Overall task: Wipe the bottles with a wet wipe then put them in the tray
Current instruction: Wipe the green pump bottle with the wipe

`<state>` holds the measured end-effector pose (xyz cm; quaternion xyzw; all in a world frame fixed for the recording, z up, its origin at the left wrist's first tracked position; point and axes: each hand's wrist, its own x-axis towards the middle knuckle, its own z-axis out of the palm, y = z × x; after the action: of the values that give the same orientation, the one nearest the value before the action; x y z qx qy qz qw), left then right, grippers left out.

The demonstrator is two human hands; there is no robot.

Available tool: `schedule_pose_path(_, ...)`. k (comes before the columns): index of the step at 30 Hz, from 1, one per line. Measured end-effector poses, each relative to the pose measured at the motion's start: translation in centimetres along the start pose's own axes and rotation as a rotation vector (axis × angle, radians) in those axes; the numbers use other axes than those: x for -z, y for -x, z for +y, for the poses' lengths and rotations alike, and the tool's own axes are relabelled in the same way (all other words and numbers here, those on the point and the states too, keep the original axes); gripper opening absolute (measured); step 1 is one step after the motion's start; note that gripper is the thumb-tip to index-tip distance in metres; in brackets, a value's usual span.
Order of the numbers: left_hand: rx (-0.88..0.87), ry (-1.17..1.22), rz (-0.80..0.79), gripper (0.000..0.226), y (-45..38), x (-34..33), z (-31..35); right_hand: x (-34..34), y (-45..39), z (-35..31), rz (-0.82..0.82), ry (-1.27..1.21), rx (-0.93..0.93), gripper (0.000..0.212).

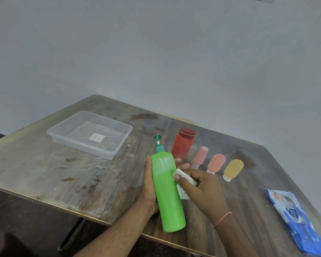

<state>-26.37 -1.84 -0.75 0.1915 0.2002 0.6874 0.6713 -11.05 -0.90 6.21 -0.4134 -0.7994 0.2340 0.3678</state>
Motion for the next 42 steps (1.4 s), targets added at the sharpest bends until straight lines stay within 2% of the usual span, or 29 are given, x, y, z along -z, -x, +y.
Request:
schedule_pose_path(3, 0.012, -0.041, 0.007, 0.105, 0.1, 0.0, -0.2, 0.0, -0.2, -0.8, 0.019, -0.016, 0.057, 0.016)
schedule_pose_path(9, 0.012, -0.082, 0.004, 0.100, 0.3, 0.1, 0.0, -0.8, -2.2, -0.1, 0.172, 0.140, -0.060, 0.036)
schedule_pose_path(11, 0.022, -0.088, -0.015, 0.098, 0.4, -0.1, 0.1, -0.8, -2.6, -0.4, 0.172, 0.119, -0.044, 0.034)
schedule_pose_path(13, 0.013, -0.073, -0.021, 0.097, 0.5, -0.1, 0.3, -0.9, -2.4, -0.9, 0.126, 0.127, 0.056, 0.033)
schedule_pose_path(17, 0.017, -0.038, -0.046, 0.095, 0.5, -0.4, 0.5, 0.3, -1.4, 0.2, 0.019, 0.098, 0.126, 0.013)
schedule_pose_path(22, 0.029, -0.080, -0.064, 0.097, 0.4, -0.3, 0.3, -0.1, -2.0, 0.5, 0.108, 0.227, 0.094, 0.013)
schedule_pose_path(26, 0.016, -0.017, -0.066, 0.089, 0.8, -0.5, 0.6, -0.3, -1.3, 0.4, 0.094, 0.227, 0.204, 0.006)
schedule_pose_path(29, 0.052, -0.024, -0.051, 0.095, 0.4, -0.2, 0.4, 0.7, -0.8, 0.9, 0.051, 0.242, 0.253, 0.012)
schedule_pose_path(34, 0.052, -0.062, -0.020, 0.091, 0.6, -0.2, 0.2, -0.4, -1.7, 0.3, 0.139, 0.322, 0.252, 0.017)
schedule_pose_path(39, 0.032, 0.004, 0.016, 0.095, 0.4, 0.1, 0.3, 0.4, -0.7, 0.5, 0.013, 0.331, 0.405, 0.021)
schedule_pose_path(42, 0.051, -0.032, 0.028, 0.097, 0.1, 0.0, 0.0, 0.3, -1.7, 0.6, 0.114, 0.406, 0.366, 0.015)
